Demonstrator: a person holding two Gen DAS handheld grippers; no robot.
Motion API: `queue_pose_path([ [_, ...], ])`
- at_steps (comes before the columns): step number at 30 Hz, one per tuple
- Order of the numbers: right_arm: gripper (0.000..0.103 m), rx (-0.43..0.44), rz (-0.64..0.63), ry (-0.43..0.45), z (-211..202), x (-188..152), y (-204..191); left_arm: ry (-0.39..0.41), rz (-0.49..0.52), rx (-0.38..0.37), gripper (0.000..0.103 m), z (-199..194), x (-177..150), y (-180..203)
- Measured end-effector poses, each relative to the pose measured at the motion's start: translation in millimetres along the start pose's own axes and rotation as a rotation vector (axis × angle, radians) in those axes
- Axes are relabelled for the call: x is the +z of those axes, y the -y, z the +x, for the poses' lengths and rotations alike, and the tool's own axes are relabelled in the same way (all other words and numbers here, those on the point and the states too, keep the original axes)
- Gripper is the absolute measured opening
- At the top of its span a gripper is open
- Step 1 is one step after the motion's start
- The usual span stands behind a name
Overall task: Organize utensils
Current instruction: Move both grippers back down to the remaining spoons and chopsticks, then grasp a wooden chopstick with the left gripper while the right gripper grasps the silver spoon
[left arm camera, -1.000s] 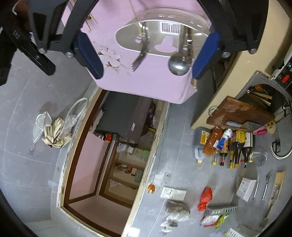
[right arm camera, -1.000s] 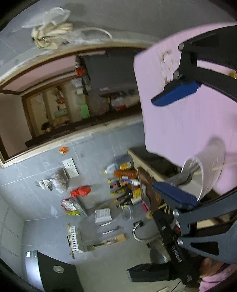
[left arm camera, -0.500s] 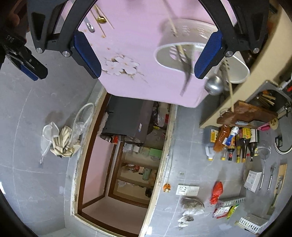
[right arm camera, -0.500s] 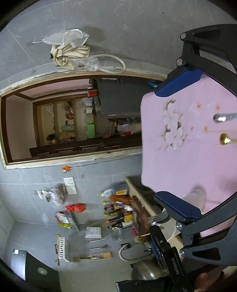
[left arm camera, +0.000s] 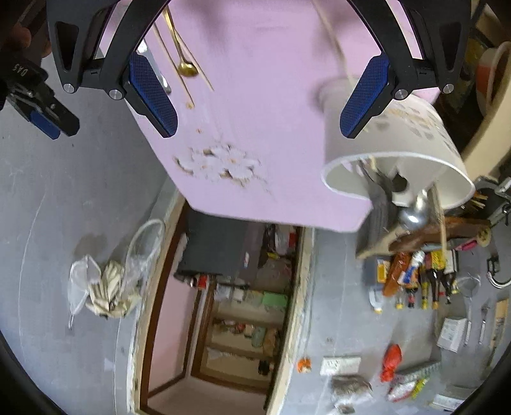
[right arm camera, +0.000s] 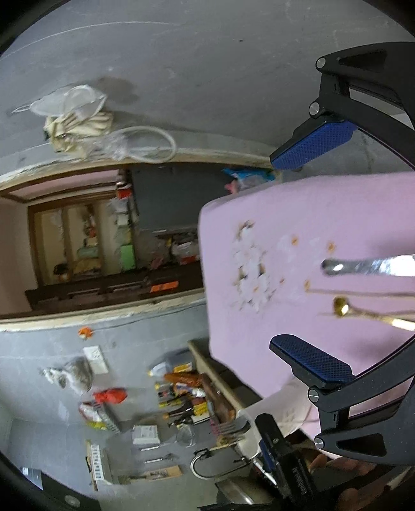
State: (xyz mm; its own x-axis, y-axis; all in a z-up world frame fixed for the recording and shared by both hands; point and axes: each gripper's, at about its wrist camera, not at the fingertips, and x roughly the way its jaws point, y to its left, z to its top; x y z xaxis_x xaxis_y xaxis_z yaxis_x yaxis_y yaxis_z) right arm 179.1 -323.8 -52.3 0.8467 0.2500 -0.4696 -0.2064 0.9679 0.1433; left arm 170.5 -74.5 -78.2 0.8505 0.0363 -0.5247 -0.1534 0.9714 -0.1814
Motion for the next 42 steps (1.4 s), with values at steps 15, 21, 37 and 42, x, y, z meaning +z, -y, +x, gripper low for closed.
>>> queue_pose_path([
  [15,0.101,0.058,0.003,-0.197,66.9,-57.4,30.3,-0.238,0.029,-0.039,0.081,66.0,-31.9,32.7],
  [21,0.072,0.126,-0.018,-0.278,89.5,-71.7,24.2,-0.354,-0.04,-0.1,0.066,91.5,-48.0,29.0],
  [37,0.069,0.149,-0.072,-0.352,102.8,-80.2,6.0,-0.472,0.005,-0.127,0.031,114.0,-53.4,43.4],
  [42,0.069,0.092,-0.148,-0.372,98.9,-84.8,-2.4,-0.485,-0.009,-0.148,0.028,114.7,-54.1,42.8],
])
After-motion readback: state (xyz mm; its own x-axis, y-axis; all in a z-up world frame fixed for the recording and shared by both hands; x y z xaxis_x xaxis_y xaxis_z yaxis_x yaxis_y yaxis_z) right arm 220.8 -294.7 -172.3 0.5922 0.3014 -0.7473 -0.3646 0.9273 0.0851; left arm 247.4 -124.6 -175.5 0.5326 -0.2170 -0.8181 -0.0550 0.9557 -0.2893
